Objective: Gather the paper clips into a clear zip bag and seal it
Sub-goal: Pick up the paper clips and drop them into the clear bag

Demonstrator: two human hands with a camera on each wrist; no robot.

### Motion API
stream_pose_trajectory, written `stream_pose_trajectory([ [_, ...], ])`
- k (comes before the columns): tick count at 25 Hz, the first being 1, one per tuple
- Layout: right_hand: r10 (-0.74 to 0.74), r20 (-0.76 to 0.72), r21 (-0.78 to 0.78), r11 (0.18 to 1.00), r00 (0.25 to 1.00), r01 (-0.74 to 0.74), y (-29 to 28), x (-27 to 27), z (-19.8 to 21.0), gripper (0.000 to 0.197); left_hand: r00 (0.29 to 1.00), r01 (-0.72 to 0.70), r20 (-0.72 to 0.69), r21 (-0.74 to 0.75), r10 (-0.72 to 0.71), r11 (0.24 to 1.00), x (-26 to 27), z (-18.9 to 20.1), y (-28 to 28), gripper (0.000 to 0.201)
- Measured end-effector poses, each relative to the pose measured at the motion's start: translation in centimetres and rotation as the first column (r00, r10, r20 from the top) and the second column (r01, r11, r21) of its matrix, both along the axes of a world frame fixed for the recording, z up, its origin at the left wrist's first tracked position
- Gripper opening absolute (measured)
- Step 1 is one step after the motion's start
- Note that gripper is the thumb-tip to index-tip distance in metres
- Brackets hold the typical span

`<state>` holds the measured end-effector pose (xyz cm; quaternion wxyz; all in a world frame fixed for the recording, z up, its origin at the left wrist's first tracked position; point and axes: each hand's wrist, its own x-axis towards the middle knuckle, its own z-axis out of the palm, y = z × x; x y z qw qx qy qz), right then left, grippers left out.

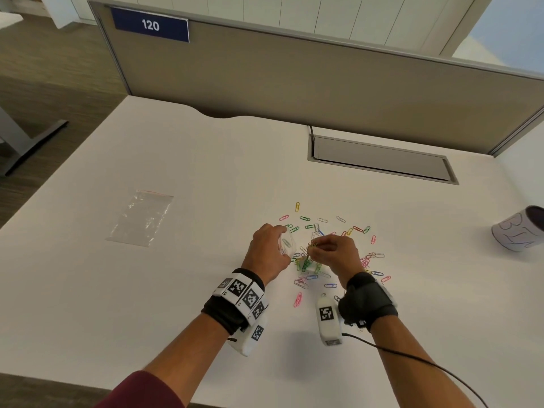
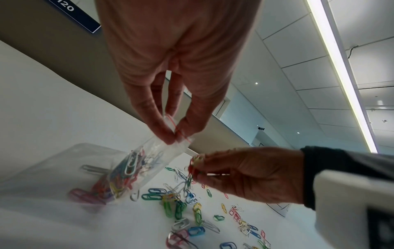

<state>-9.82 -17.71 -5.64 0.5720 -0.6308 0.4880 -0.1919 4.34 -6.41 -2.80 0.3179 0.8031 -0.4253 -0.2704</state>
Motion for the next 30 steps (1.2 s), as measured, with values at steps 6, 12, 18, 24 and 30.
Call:
stream_pose_trajectory([
  [6,0.040,0.287,0.189,0.977,0.957,-0.097,1.0,0.8,4.4,0.023,1.000,-0.002,-0.020,-0.006,0.002,1.000,-0.5,-0.2,-0.2,0.065],
  [12,0.249,-0.215,-0.150,0.947,0.944,-0.284,2.0,3.4,4.3,0.023,0.999,0.016,-0.039,-0.049,-0.018,0.999,-0.9,0.0,-0.2,0.064],
  [18,0.273,-0.141,-0.180,0.938,0.952,-0.295,2.2,3.6,4.8,0.024,0.999,-0.027,-0.046,-0.035,0.025,0.999,-0.2,0.0,0.2,0.065],
  [24,0.164,-0.455,-0.219,0.932,0.875,-0.289,-0.7,0.3,1.9,0.049,1.000,-0.011,-0.025,-0.029,0.010,1.000,-0.2,0.0,0.4,0.066],
  [30,0.282,-0.660,-0.128,0.871,0.696,-0.474,-0.5,-0.8,-1.4,0.083,1.000,0.015,-0.007,-0.031,-0.015,0.999,-0.3,0.1,0.2,0.065],
])
